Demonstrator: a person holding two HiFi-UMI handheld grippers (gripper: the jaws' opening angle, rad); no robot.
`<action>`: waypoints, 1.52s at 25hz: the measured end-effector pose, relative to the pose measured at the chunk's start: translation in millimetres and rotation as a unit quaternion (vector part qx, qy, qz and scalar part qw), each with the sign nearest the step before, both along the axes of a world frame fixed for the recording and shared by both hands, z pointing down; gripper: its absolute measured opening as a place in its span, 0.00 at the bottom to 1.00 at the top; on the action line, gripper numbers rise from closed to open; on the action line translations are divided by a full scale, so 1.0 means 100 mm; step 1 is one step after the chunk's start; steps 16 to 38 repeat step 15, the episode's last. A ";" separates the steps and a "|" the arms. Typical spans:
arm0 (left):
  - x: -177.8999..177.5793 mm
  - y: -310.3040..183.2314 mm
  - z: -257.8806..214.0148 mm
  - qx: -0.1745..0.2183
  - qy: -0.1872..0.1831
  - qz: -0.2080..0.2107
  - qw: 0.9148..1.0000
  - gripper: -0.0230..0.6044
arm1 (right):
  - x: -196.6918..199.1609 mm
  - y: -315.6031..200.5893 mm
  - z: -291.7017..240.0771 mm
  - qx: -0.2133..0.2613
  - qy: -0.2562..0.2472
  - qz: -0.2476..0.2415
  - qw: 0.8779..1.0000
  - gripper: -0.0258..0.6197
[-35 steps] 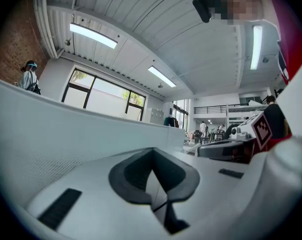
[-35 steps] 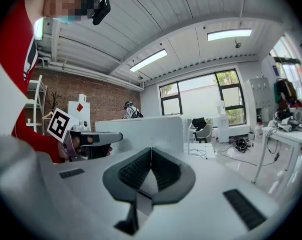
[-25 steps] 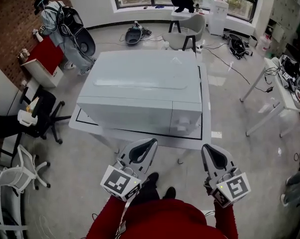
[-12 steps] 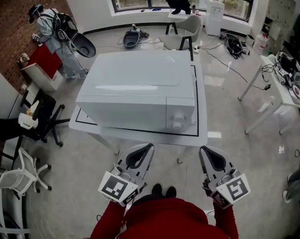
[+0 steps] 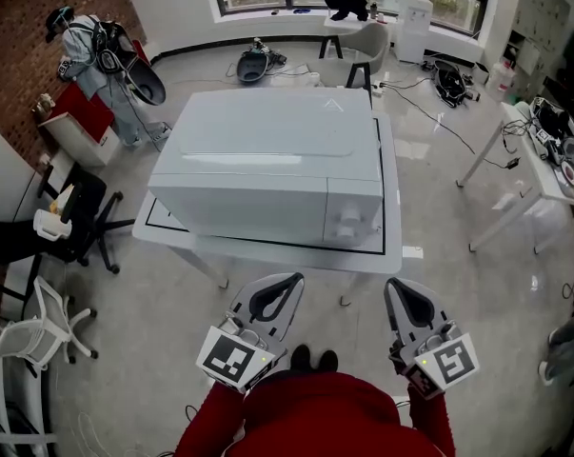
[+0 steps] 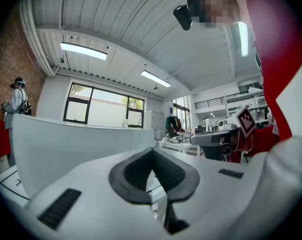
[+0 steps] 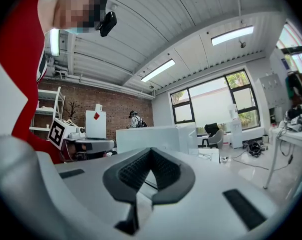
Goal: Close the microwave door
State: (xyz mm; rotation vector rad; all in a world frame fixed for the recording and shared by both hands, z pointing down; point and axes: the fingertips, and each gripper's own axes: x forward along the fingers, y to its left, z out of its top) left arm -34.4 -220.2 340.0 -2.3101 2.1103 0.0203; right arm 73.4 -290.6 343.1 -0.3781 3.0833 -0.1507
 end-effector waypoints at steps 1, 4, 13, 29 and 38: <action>0.00 0.00 0.01 -0.001 0.001 -0.001 1.000 0.05 | 0.00 0.00 0.00 0.002 0.001 0.002 1.000 0.06; -0.02 0.01 0.02 -0.003 0.011 -0.005 1.000 0.05 | 0.00 -0.01 0.01 0.009 0.004 0.006 1.000 0.06; 0.00 -0.02 0.06 -0.011 0.005 -0.008 1.000 0.05 | 0.03 -0.05 0.02 0.012 0.003 0.005 1.000 0.06; -0.01 -0.01 0.10 -0.021 -0.001 -0.008 1.000 0.05 | 0.02 -0.06 0.02 0.011 0.004 0.005 1.000 0.06; -0.01 -0.01 0.10 -0.021 -0.001 -0.008 1.000 0.05 | 0.02 -0.06 0.02 0.011 0.004 0.005 1.000 0.06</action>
